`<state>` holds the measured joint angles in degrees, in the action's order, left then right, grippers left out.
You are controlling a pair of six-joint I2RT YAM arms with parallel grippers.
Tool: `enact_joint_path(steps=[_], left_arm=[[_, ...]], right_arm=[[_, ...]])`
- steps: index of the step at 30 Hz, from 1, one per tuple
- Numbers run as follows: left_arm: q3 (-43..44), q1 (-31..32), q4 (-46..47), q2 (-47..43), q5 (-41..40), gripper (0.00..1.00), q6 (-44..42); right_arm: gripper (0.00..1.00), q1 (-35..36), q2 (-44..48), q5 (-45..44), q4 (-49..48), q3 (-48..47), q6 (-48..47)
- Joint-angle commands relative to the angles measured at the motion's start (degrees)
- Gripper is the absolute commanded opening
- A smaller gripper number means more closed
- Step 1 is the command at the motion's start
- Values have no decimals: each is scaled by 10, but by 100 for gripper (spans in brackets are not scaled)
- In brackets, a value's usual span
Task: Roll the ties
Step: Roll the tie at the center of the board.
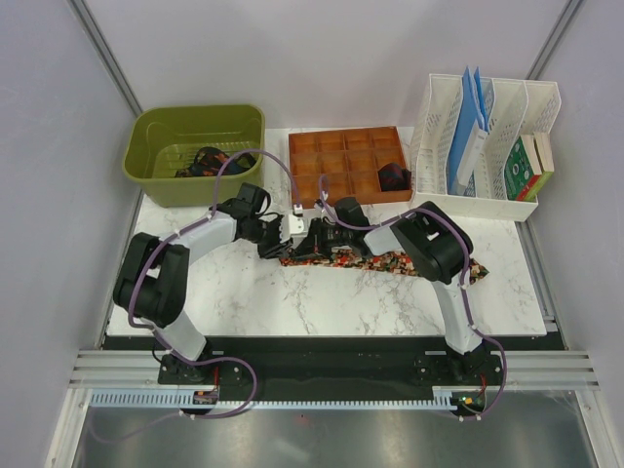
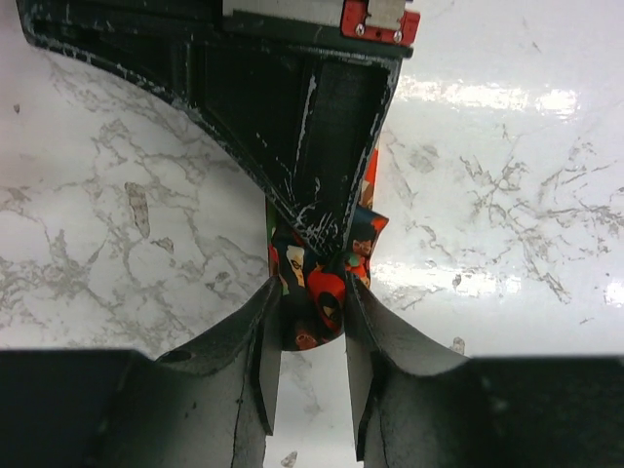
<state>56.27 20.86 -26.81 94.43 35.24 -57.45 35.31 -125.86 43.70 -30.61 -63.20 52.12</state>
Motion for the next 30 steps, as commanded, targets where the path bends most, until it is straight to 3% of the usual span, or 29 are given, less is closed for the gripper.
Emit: enact_joint_path(steps=[1, 15, 20, 30], left_arm=[[37, 20, 2, 23, 47, 37, 31], [9, 58, -15, 60, -46, 39, -6], [16, 62, -21, 91, -96, 36, 9], [45, 63, -31, 118, -102, 33, 40]], right_arm=[[1, 3, -18, -19, -8, 4, 0], [7, 0, -7, -14, -12, -1, 4], [18, -7, 7, 2, 22, -18, -6], [41, -28, 69, 19, 84, -17, -1]])
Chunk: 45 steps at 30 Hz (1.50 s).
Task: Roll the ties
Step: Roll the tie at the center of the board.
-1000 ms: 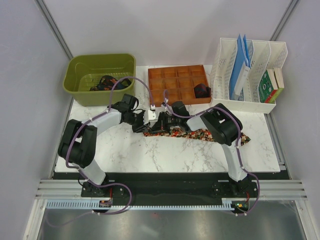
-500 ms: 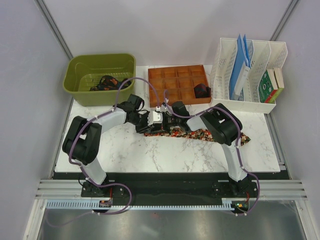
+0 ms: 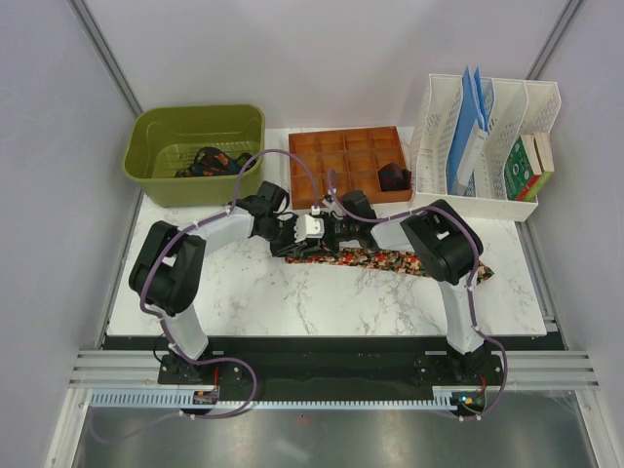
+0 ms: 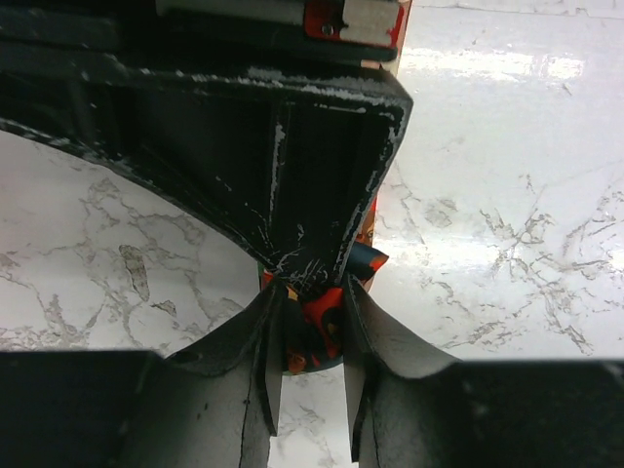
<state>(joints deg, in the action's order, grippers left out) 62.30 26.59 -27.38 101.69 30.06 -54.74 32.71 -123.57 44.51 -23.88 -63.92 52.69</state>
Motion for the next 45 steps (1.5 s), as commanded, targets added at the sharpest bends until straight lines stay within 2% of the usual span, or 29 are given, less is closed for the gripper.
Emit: enact_joint_path(steps=[1, 7, 10, 17, 26, 29, 30, 31, 32, 33, 35, 39, 45], left_arm=[[-15, 5, -25, 47, -51, 33, 15], [-6, 6, -30, 55, -52, 31, 18], [-4, 6, -30, 55, -54, 32, 24], [2, 7, -29, 59, -66, 33, 40], [16, 13, -31, 60, -76, 34, 61], [18, 14, -30, 61, -79, 35, 68], [18, 14, -31, 60, -79, 35, 70], [19, 14, -32, 61, -79, 37, 71], [19, 14, -33, 59, -78, 38, 73], [19, 8, -33, 57, -76, 39, 79], [19, 3, -38, 55, -66, 43, 78], [22, -39, -58, 30, -11, 59, 45], [1, -65, -64, -31, 54, 66, -58]], right_arm=[[44, -3, 53, 15, 16, -7, -5], [48, -5, 58, 8, 23, 4, 14], [54, -4, 45, -2, -6, 8, 51], [56, 11, 17, -23, -7, -2, 66], [45, 21, -1, -29, 5, -23, 57], [32, 22, -6, -31, 24, -28, 38], [20, 22, -11, -33, 36, -29, 27], [15, 21, -13, -31, 39, -29, 23], [5, 20, -15, -32, 44, -29, 17], [1, 18, -18, -30, 51, -29, 6], [0, 14, -21, -31, 57, -26, -6], [0, 7, -26, -29, 67, -25, -37], [0, 4, -31, -31, 74, -24, -73]])
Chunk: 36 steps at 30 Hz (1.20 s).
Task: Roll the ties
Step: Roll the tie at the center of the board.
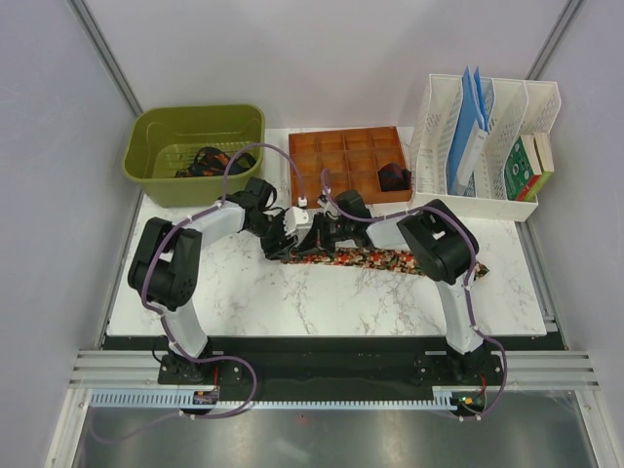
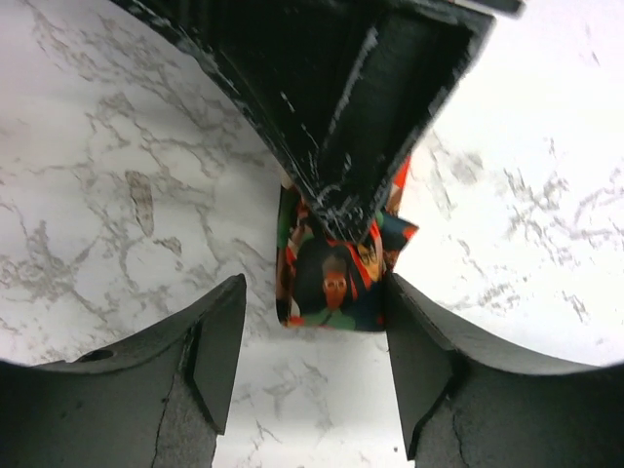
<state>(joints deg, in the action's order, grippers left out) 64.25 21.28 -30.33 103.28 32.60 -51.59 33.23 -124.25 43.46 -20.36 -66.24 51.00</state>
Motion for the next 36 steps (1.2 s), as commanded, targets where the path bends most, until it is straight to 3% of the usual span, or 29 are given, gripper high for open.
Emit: enact_joint_path(steps=[1, 8, 12, 17, 20, 24, 26, 33, 36], left_arm=[[-23, -13, -34, -49, 33, 66, -98], [-24, -12, -33, -47, 55, 70, -121], [-26, -8, -19, -42, 58, 79, -119], [-49, -4, 30, -47, 33, 80, -119], [-61, 7, 57, -40, 6, 75, -128], [-62, 9, 67, -34, -19, 57, -136], [-62, 8, 68, -47, -19, 53, -130], [-29, 13, 33, -89, 38, 37, -106], [-1, 28, 12, -81, 52, 36, -84]], right_arm=[[0, -2, -22, -22, 39, 0, -61], [0, -5, -9, -39, 33, 20, -93], [0, -5, -12, -50, 30, 24, -104], [0, -5, -11, -50, 27, 35, -101], [0, -6, -19, -45, 19, 37, -95], [0, -7, -22, -42, 20, 38, -93], [0, -8, -21, -42, 23, 40, -91], [0, -9, -22, -46, 24, 46, -80], [0, -9, -27, -48, 14, 49, -69]])
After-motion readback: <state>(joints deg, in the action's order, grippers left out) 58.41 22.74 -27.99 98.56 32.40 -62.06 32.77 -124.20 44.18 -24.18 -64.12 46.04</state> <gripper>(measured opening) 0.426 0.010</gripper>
